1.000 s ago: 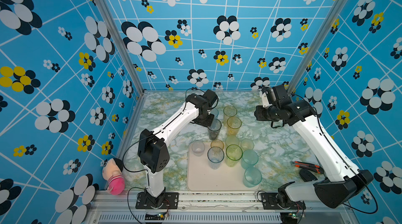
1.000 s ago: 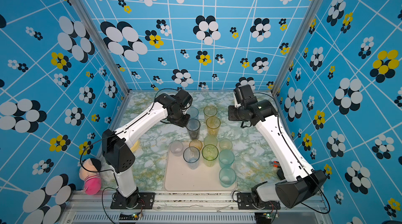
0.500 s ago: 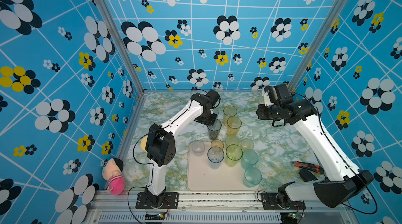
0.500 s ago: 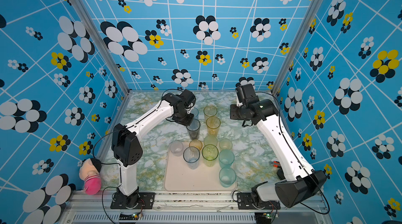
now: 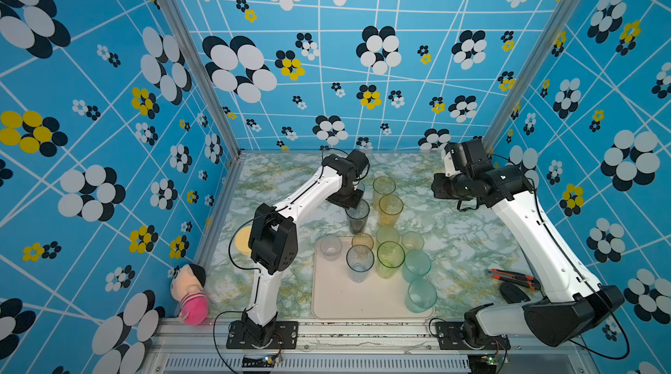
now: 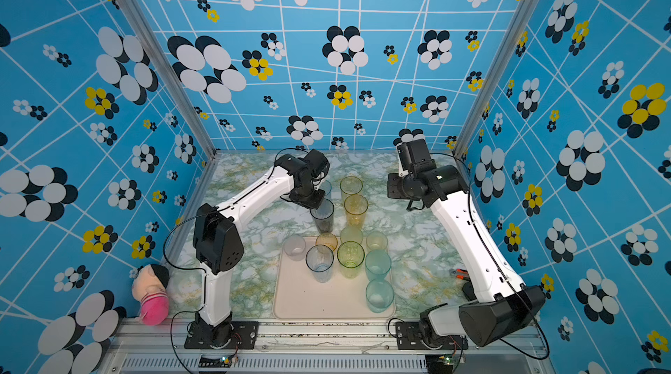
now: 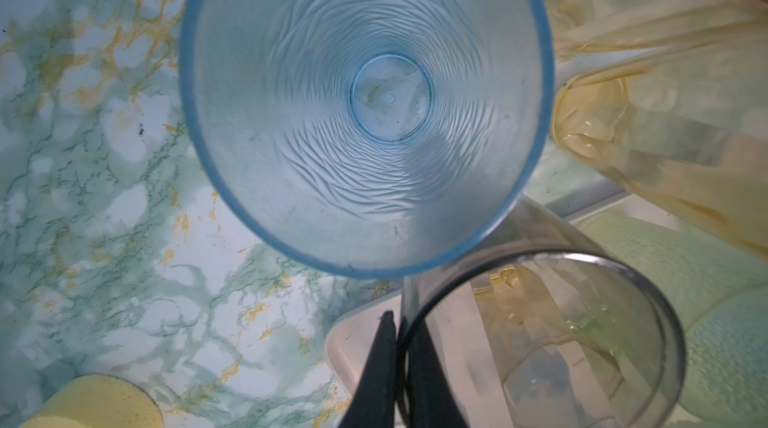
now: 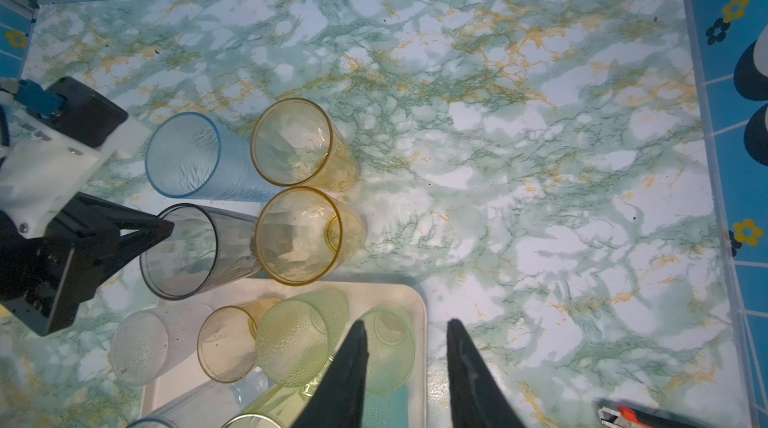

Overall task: Place the glasses into the tray
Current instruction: 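Lift the grey cup and carry it to the tray edge nearest the robot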

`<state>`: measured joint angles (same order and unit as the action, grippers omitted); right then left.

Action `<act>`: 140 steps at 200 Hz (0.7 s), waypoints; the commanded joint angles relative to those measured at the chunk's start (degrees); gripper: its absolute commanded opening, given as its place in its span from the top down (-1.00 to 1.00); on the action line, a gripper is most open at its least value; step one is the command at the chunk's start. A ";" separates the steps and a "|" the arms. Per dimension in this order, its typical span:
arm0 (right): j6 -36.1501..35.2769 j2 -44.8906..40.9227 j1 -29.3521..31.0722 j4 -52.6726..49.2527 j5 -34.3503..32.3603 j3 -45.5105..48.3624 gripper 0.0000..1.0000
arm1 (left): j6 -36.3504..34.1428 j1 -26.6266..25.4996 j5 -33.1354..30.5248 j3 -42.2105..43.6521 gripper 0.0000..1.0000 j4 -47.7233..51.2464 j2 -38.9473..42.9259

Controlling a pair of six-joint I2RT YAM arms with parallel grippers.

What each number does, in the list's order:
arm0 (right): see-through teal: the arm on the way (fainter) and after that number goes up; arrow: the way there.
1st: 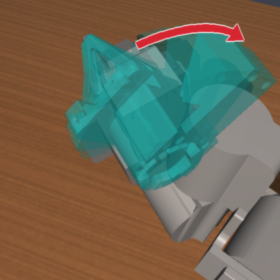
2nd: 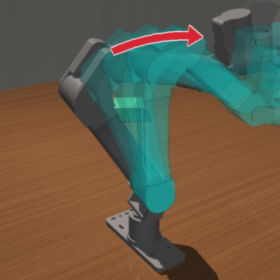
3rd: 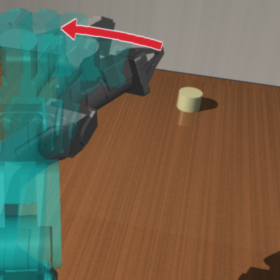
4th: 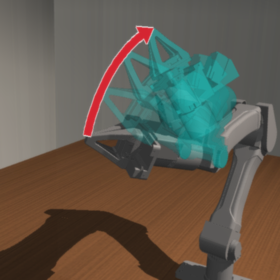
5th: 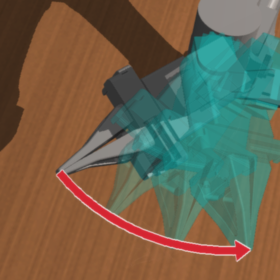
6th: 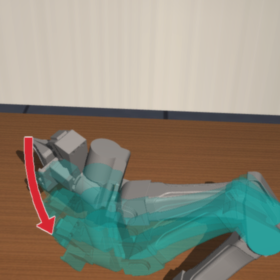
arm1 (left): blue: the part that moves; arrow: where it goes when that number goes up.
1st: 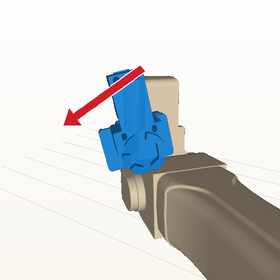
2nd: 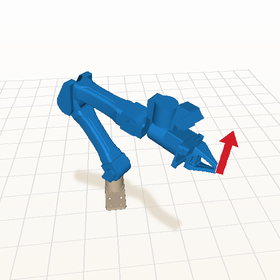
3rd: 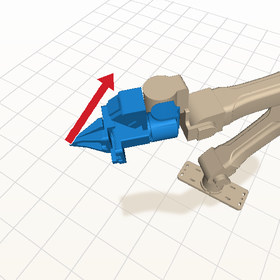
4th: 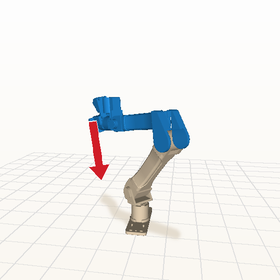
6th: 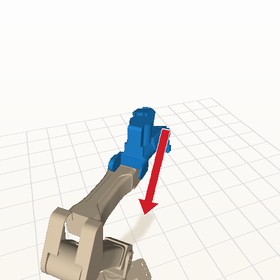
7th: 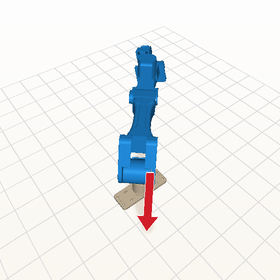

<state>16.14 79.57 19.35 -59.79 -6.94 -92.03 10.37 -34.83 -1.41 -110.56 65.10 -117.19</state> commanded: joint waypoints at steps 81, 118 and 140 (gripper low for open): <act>-0.49 -2.29 -0.47 0.36 2.45 2.90 0.31 | 0.63 0.29 -14.03 -8.50 0.82 11.41 21.32; -1.36 -3.00 -0.46 1.03 2.73 3.73 0.31 | 5.99 -3.06 -19.95 -5.53 0.82 27.98 28.99; -1.55 -2.93 -0.46 1.21 3.63 4.26 0.31 | 12.23 -7.49 -19.57 2.21 0.82 31.66 34.51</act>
<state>15.42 77.82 19.31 -59.33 -5.02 -88.82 15.35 -38.35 -18.65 -115.52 85.41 -85.65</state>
